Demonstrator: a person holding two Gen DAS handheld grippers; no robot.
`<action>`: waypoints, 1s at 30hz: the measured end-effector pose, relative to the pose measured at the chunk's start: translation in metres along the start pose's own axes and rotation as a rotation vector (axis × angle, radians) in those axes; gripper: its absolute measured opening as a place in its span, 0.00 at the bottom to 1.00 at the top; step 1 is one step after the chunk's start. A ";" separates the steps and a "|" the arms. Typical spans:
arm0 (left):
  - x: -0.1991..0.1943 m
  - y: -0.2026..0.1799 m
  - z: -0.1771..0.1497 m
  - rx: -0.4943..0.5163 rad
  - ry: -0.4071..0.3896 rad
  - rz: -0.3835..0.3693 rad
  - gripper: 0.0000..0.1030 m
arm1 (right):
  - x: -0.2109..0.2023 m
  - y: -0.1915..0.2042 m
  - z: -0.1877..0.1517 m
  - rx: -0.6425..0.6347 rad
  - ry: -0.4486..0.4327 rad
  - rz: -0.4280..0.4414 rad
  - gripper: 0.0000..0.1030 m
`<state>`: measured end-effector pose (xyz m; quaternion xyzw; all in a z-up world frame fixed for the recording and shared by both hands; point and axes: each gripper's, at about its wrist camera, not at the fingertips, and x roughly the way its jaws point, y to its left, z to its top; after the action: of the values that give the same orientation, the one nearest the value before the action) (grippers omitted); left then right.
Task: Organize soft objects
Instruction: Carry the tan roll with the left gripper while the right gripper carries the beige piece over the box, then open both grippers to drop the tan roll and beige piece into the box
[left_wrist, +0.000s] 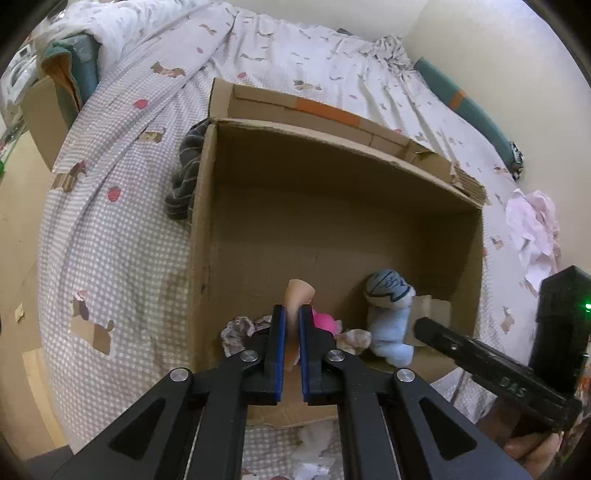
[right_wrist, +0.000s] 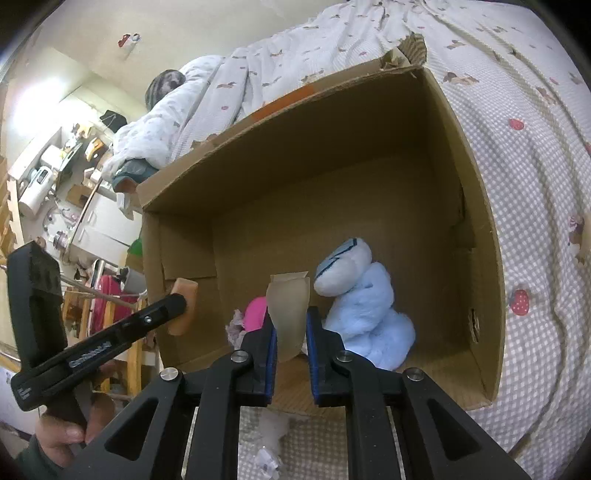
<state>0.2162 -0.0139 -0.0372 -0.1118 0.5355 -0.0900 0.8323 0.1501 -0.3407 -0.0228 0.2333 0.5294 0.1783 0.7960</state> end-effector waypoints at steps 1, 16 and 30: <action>-0.001 -0.001 0.000 0.005 -0.002 0.002 0.05 | 0.001 -0.001 0.000 0.006 0.002 0.001 0.14; 0.001 -0.016 -0.006 0.099 -0.009 0.057 0.11 | 0.004 -0.005 -0.001 0.014 0.009 -0.023 0.18; -0.003 -0.021 -0.006 0.127 -0.025 0.062 0.75 | -0.001 -0.006 0.003 0.029 -0.036 -0.003 0.28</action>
<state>0.2093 -0.0339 -0.0310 -0.0433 0.5213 -0.0966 0.8468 0.1523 -0.3467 -0.0245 0.2472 0.5179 0.1653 0.8021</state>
